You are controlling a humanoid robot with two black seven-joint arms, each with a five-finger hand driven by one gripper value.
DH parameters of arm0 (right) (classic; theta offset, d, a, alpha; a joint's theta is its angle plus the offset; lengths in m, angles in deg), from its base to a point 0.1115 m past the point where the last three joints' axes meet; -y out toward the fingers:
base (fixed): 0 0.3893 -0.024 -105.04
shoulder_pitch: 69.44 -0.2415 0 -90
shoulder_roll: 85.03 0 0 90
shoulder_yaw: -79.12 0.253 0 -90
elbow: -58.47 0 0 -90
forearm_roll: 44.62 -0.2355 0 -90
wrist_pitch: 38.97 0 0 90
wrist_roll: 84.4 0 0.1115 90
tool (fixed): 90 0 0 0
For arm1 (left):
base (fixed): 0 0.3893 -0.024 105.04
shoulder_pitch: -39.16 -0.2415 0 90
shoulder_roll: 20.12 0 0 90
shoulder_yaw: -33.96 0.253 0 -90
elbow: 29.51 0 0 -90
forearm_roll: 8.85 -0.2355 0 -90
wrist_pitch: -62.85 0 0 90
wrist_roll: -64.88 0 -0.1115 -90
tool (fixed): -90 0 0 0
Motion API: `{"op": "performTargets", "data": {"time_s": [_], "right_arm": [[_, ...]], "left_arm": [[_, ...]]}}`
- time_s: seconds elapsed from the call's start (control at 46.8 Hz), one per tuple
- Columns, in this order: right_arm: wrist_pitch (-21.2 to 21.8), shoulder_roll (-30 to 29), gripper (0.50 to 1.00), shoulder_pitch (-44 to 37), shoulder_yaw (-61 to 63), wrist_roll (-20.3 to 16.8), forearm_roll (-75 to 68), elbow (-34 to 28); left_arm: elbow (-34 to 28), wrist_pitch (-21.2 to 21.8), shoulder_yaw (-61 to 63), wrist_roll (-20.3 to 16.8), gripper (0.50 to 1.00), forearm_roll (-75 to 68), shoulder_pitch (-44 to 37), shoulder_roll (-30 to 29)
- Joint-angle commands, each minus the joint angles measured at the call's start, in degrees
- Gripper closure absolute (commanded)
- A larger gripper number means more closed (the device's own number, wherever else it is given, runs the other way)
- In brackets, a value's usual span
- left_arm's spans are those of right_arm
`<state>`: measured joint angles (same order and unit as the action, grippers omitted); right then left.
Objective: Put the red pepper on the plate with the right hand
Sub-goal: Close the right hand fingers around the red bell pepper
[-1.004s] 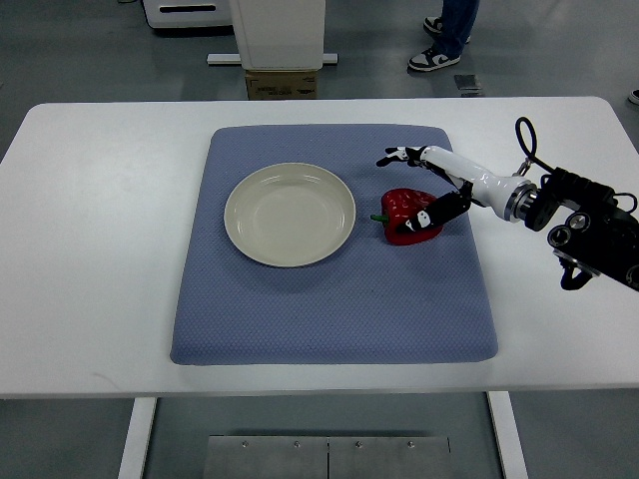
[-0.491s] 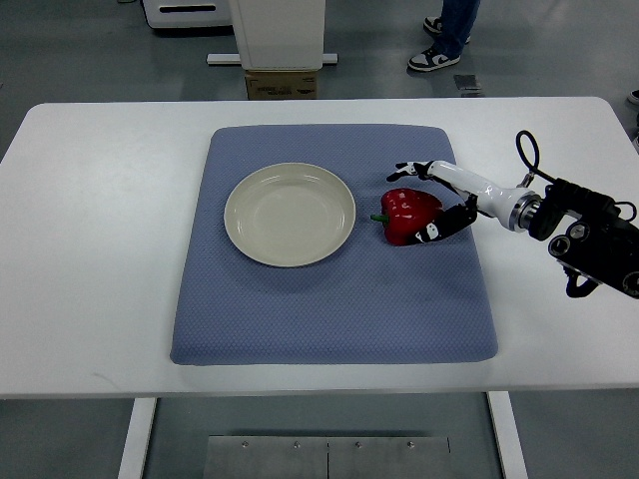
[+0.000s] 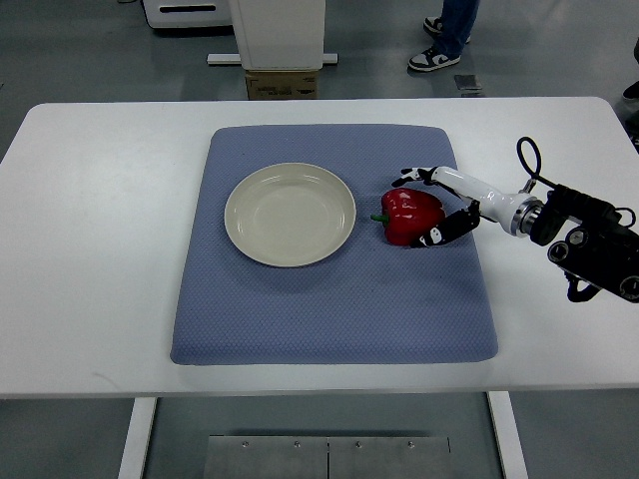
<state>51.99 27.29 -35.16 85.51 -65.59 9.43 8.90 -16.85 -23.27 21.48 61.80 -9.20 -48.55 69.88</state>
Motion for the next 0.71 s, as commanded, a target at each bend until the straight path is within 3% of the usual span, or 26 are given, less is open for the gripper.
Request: {"op": "performTargets", "data": {"time_s": [0.0, 0.15, 0.235, 0.406, 0.47, 0.684], "right_arm": [[0.0, -0.1, 0.557, 0.0, -0.1, 0.0, 0.0, 0.0], [-0.3, -0.4, 0.59, 0.0, -0.1, 0.0, 0.0, 0.3], [-0.6, -0.9, 0.642, 0.1, 0.0, 0.0, 0.0, 0.7], [-0.6, -0.9, 0.87, 0.2, 0.0, 0.1, 0.0, 0.7], [-0.6, -0.9, 0.99, 0.1, -0.1, 0.1, 0.0, 0.7], [-0.5, -0.8, 1.0, 0.0, -0.1, 0.0, -0.1, 0.7]], "left_arm": [[0.0, 0.0, 0.0, 0.0, 0.5, 0.0, 0.0, 0.0], [0.0, 0.0, 0.0, 0.0, 0.5, 0.0, 0.0, 0.0], [0.0, 0.0, 0.0, 0.0, 0.5, 0.0, 0.0, 0.0], [0.0, 0.0, 0.0, 0.0, 0.5, 0.0, 0.0, 0.0], [0.0, 0.0, 0.0, 0.0, 0.5, 0.0, 0.0, 0.0], [0.0, 0.0, 0.0, 0.0, 0.5, 0.0, 0.0, 0.0]]}}
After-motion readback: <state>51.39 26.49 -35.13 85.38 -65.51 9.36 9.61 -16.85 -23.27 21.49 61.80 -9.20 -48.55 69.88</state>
